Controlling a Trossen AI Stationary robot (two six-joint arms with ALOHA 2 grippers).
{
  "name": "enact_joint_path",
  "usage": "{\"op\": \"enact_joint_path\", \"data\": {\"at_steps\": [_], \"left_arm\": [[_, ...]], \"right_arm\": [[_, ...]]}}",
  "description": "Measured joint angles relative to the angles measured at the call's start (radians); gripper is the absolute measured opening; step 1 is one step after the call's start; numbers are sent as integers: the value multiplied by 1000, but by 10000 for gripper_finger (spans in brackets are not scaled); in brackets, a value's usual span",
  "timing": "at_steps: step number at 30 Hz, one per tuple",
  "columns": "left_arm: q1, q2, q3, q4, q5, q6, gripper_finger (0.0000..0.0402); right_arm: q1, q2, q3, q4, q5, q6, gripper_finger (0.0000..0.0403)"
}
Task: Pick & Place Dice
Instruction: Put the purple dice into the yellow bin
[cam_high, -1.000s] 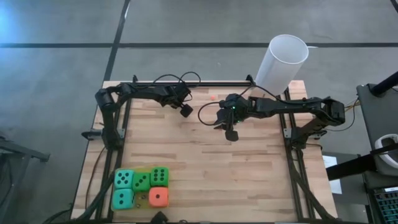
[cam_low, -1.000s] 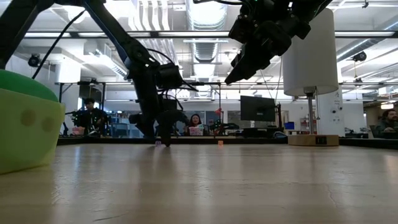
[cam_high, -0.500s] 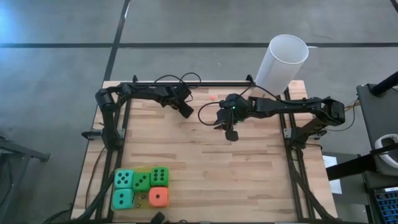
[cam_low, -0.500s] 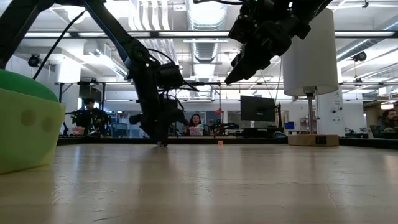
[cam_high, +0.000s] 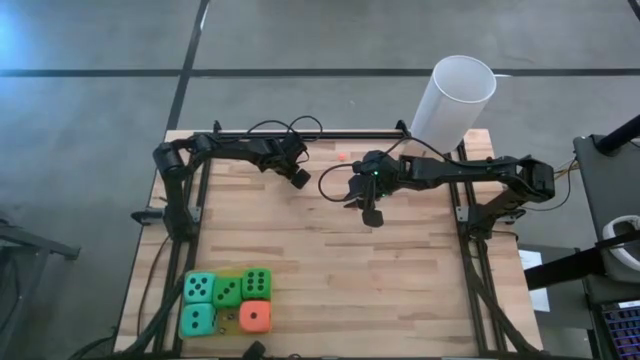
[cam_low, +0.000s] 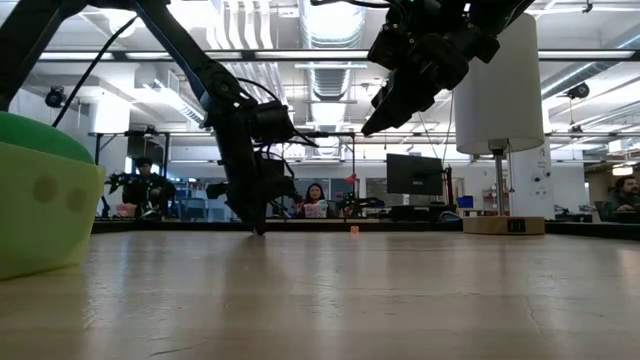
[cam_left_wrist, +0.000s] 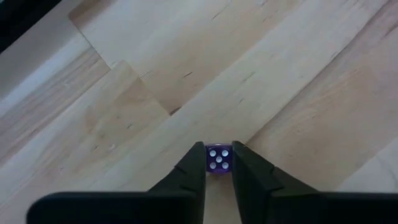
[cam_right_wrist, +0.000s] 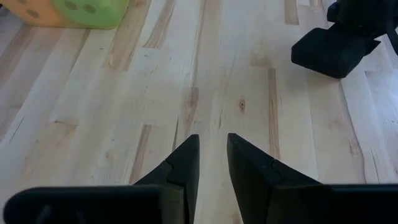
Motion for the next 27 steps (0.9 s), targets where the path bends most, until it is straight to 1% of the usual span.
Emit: {"op": "enact_joint_path", "data": {"at_steps": [3, 8, 18, 20, 27], "left_arm": [[0, 0, 0, 0, 0, 0, 62], [-4, 0, -1, 1, 0, 0, 48], [-11, -14, -4, -4, 4, -3, 53], [-19, -32, -6, -29, -2, -3, 50], [-82, -156, -31, -110, -83, -17, 55]], "right_arm": [[0, 0, 0, 0, 0, 0, 72], [0, 0, 0, 0, 0, 0, 68], [0, 0, 0, 0, 0, 0, 85], [0, 0, 0, 0, 0, 0, 87], [0, 0, 0, 0, 0, 0, 91]]}}
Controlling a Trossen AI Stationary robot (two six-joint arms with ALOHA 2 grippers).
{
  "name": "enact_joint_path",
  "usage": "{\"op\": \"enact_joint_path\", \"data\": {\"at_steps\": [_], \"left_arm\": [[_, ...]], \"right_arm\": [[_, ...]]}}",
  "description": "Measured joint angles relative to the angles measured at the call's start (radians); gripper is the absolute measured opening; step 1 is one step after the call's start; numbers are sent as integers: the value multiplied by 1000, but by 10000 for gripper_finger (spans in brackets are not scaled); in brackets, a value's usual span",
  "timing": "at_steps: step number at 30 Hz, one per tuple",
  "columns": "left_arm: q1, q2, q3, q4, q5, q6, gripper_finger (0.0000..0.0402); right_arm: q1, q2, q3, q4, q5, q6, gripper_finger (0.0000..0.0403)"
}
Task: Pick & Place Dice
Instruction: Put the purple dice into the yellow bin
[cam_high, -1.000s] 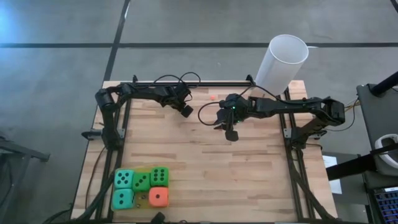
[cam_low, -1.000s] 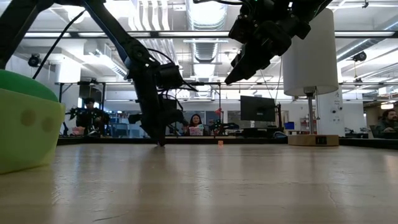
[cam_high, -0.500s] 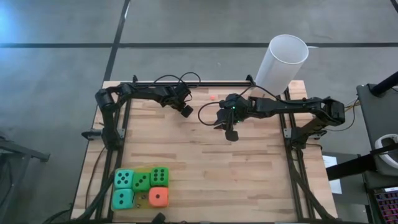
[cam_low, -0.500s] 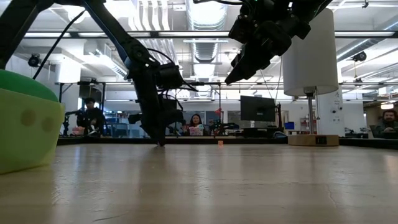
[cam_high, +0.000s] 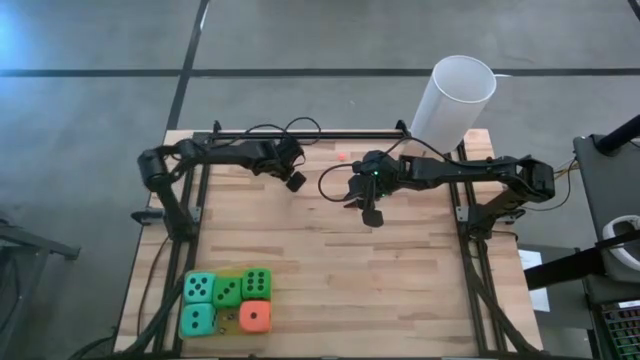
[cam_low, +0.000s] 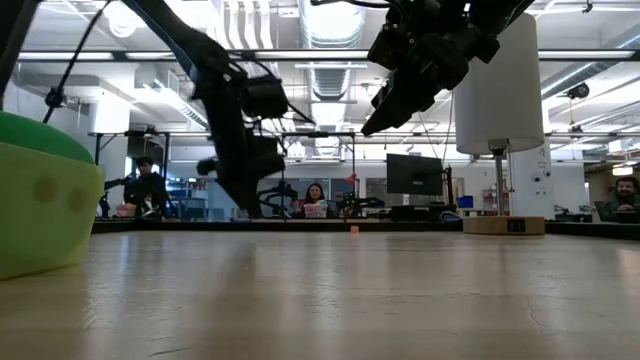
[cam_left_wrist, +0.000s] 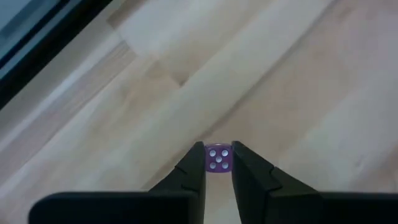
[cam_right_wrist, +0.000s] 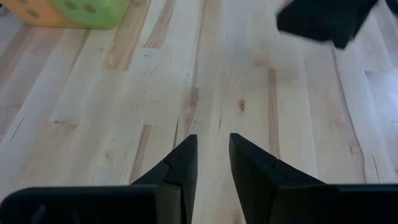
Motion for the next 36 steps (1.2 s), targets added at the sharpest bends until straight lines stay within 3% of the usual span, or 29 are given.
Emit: {"op": "enact_joint_path", "data": {"at_steps": [13, 24, 29, 36], "left_arm": [[-199, -410, -232, -44, -34, -147, 53], [-372, -756, -416, -71, 3, -202, 53], [-443, -837, -429, -115, 35, -223, 55], [-577, -848, -429, -127, 91, -250, 54]], "right_arm": [[0, 0, 0, 0, 0, 0, 68], [0, 0, 0, 0, 0, 0, 84], [0, 0, 0, 0, 0, -2, 90], [6, 0, 0, -11, -2, -13, 85]]}}
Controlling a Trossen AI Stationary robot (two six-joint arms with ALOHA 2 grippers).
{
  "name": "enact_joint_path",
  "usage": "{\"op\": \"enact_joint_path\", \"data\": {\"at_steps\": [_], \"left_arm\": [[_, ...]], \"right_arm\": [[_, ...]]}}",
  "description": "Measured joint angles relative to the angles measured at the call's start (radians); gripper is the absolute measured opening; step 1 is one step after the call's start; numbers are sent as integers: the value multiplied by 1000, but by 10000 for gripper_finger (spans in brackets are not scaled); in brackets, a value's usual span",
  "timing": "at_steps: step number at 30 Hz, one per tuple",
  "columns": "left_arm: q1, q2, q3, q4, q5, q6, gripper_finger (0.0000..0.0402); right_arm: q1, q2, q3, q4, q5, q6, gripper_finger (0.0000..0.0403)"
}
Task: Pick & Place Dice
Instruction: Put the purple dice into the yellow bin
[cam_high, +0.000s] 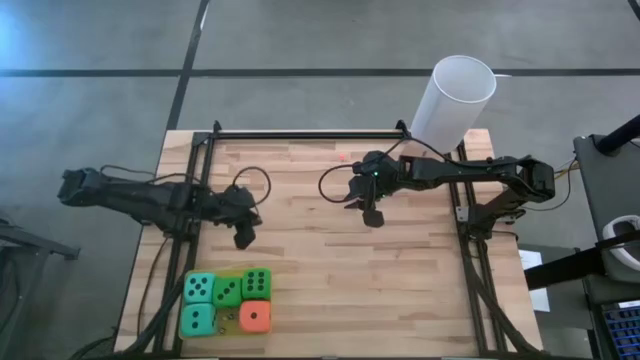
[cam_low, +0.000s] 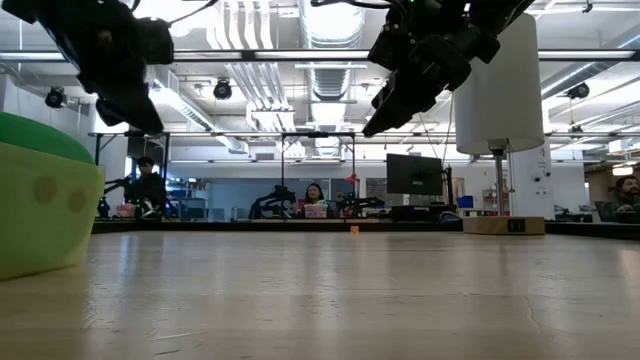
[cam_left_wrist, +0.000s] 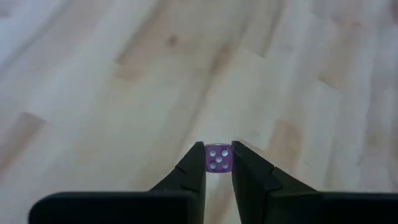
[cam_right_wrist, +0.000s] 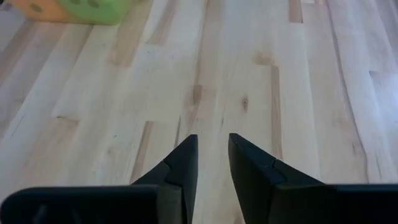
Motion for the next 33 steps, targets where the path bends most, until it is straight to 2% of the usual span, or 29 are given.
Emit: {"op": "enact_joint_path", "data": {"at_steps": [2, 8, 10, 18, 33], "left_arm": [[-49, 1, 0, 0, 0, -28, 56], [-222, 1, 0, 0, 0, -132, 56], [-280, 2, 0, 1, 0, -181, 54], [-454, 3, 0, 18, -15, -358, 57], [-592, 4, 0, 110, 0, -494, 54]], "right_arm": [[7, 0, 0, -5, -24, -17, 81], [20, 0, 0, -60, -213, -97, 70], [27, 0, 0, -89, -241, -100, 68], [36, 0, -1, -138, -245, -122, 80], [36, 0, -1, -136, -245, -144, 86]]}}
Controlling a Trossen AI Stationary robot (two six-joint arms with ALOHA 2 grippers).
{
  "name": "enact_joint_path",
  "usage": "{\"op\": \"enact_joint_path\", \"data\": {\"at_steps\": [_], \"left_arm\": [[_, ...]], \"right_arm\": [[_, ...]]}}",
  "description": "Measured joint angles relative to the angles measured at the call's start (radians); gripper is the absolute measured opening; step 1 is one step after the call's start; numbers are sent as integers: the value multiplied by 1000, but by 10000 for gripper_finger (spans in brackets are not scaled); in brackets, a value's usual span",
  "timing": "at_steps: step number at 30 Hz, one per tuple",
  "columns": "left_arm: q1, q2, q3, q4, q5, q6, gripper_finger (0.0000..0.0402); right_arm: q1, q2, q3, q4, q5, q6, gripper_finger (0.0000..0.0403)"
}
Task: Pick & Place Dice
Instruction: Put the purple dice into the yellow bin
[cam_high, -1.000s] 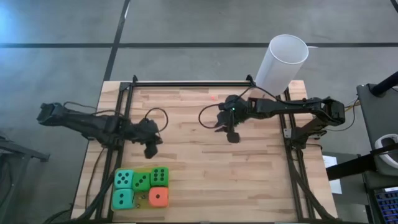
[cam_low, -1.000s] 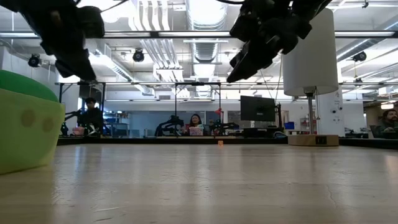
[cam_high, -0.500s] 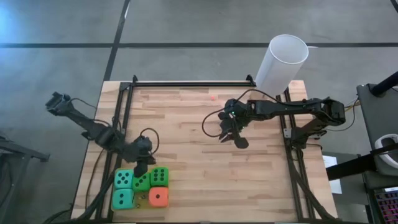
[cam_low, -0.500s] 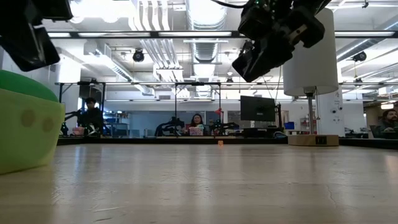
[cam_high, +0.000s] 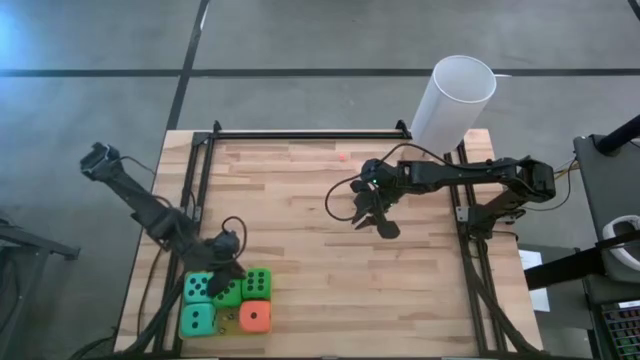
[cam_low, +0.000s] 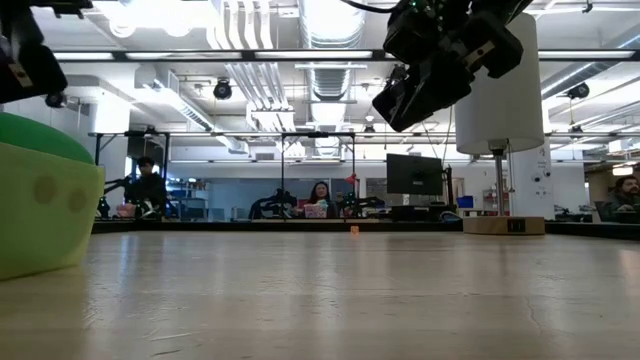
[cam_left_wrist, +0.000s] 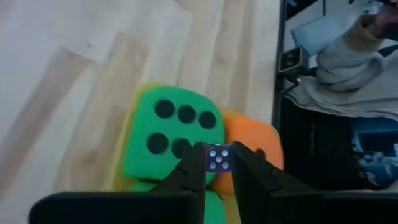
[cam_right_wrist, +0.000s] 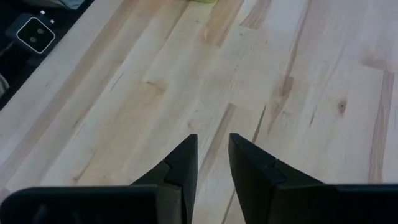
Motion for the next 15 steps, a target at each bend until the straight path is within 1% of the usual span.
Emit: {"op": "enact_joint_path", "data": {"at_steps": [6, 11, 15], "left_arm": [[-44, 0, 0, 4, -5, -56, 58], [-48, 11, -20, 11, -7, -74, 56], [-48, 49, -26, 8, 20, -112, 60]], "right_arm": [[0, 0, 0, 2, 4, 6, 74], [0, 0, 0, 4, 8, 23, 68], [0, 0, 0, 7, 10, 24, 72]]}}
